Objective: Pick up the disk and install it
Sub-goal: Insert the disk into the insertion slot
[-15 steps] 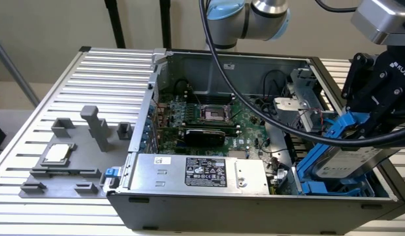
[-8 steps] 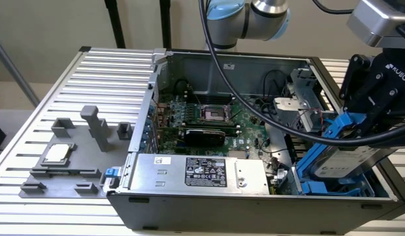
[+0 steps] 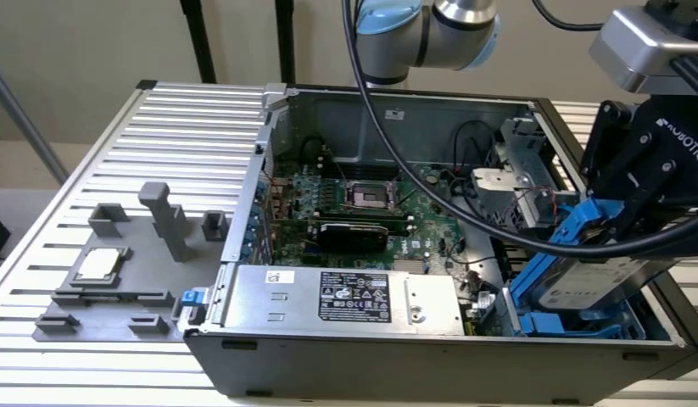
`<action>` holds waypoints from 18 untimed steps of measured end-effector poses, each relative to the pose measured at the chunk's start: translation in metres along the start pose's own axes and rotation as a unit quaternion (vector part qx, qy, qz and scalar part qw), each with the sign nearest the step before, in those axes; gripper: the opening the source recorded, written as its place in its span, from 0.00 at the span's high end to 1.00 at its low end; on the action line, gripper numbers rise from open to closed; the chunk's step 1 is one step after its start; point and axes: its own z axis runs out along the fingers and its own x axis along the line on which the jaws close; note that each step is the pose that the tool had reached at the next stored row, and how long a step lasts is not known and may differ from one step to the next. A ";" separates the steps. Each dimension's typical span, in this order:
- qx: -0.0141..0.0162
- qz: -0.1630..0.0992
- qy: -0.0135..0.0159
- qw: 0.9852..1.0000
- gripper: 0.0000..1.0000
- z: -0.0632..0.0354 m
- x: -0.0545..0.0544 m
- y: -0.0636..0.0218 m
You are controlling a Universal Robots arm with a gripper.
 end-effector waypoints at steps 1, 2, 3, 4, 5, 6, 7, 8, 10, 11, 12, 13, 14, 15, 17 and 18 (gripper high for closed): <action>0.000 0.000 0.000 1.000 0.67 0.0009 0.000 -0.0001; 0.000 0.000 0.000 1.000 0.67 0.0019 0.000 -0.0001; 0.000 0.000 0.000 1.000 0.67 0.0027 0.000 -0.0002; 0.000 0.000 0.000 1.000 0.67 0.0035 0.000 -0.0002; 0.000 0.000 0.000 1.000 0.67 0.0043 0.000 -0.0002; 0.000 0.000 0.000 1.000 0.67 0.0052 0.000 -0.0003; 0.000 0.000 0.000 1.000 0.67 0.0059 0.000 -0.0003; 0.000 0.000 0.000 1.000 0.67 0.0066 0.000 -0.0004; 0.000 0.000 0.000 1.000 0.67 0.0079 0.000 -0.0004; 0.000 0.000 0.000 1.000 0.67 0.0086 0.000 -0.0005; 0.000 0.000 0.000 1.000 0.66 0.0092 0.000 -0.0005; 0.000 0.000 0.000 1.000 0.66 0.0097 0.000 -0.0006; 0.000 0.000 0.000 1.000 0.59 0.0101 0.000 -0.0006; 0.000 0.000 0.000 1.000 0.59 0.0106 0.000 -0.0006; 0.000 0.000 0.000 1.000 0.59 0.0111 0.000 -0.0007; 0.000 0.000 0.000 1.000 0.59 0.0112 0.000 -0.0009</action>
